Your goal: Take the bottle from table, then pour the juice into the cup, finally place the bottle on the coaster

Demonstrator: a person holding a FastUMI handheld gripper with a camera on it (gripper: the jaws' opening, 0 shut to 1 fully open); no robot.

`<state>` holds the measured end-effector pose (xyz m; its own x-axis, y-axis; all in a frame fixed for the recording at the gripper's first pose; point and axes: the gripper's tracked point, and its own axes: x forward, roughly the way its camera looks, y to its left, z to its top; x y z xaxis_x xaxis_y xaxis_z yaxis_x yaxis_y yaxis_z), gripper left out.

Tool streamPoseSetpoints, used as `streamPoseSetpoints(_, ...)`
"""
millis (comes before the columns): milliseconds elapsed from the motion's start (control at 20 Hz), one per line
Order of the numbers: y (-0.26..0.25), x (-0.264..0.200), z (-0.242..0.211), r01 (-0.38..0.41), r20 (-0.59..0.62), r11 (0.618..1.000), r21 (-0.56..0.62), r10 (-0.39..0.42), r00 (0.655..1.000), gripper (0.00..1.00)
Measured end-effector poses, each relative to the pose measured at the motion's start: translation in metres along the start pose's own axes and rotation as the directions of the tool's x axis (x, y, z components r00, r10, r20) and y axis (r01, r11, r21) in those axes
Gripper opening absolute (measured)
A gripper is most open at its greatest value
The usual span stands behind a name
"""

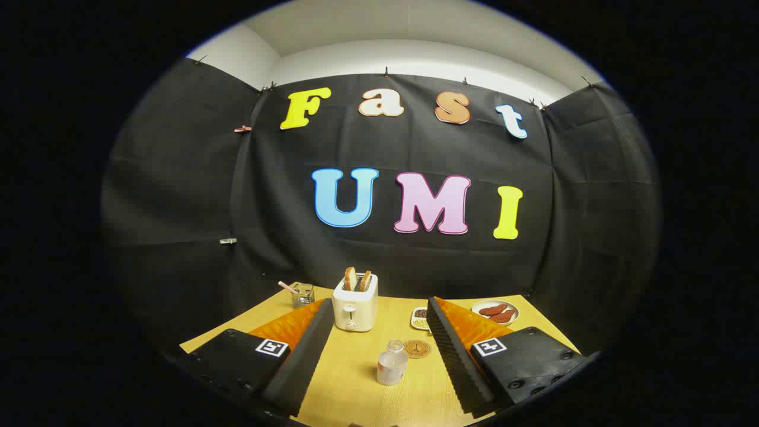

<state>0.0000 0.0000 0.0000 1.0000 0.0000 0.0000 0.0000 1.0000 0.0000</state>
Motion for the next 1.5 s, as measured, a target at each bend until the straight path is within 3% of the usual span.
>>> streamPoseSetpoints(500,0.020,0.025,0.005,0.112,0.021,0.994,-0.008,-0.112,0.993,0.97)
streamPoseSetpoints(750,0.032,0.023,0.008,0.108,0.046,0.994,0.014,-0.109,0.993,0.97)
streamPoseSetpoints(1200,0.060,0.009,-0.027,0.090,-0.021,0.996,-0.029,-0.090,0.996,0.97)
streamPoseSetpoints(1500,0.059,0.010,-0.051,0.125,-0.069,0.992,-0.036,-0.127,0.990,0.97)
